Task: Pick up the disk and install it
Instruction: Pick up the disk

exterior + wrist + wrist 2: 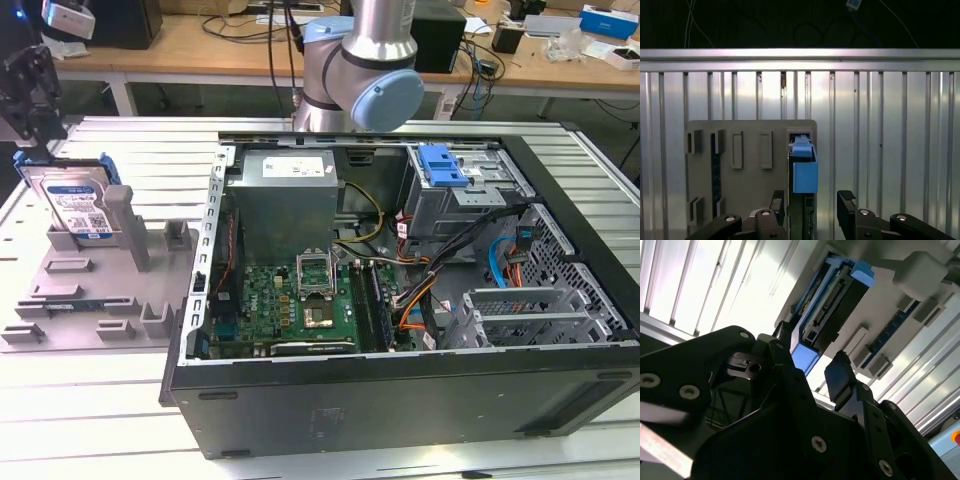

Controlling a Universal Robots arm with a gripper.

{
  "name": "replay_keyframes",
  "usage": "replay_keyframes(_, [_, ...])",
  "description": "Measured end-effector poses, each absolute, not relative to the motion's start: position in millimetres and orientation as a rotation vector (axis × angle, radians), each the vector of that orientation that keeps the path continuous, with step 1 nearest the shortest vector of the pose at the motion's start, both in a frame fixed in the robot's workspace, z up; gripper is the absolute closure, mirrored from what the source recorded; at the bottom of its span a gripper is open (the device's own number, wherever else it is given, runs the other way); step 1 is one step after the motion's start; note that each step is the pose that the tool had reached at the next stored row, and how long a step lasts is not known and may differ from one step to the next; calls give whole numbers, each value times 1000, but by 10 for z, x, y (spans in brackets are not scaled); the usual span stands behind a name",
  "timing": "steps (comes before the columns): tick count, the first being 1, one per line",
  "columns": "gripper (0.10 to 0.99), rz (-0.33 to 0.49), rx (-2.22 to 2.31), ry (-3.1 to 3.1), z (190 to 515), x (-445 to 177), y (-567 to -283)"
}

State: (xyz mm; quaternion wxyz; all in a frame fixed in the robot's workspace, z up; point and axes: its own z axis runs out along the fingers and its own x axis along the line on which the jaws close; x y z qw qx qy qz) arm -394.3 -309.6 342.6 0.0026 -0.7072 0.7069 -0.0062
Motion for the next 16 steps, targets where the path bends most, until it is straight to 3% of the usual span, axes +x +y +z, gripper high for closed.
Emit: replay_keyframes(16, [545, -20, -2228, 2207, 3192, -4056, -3144])
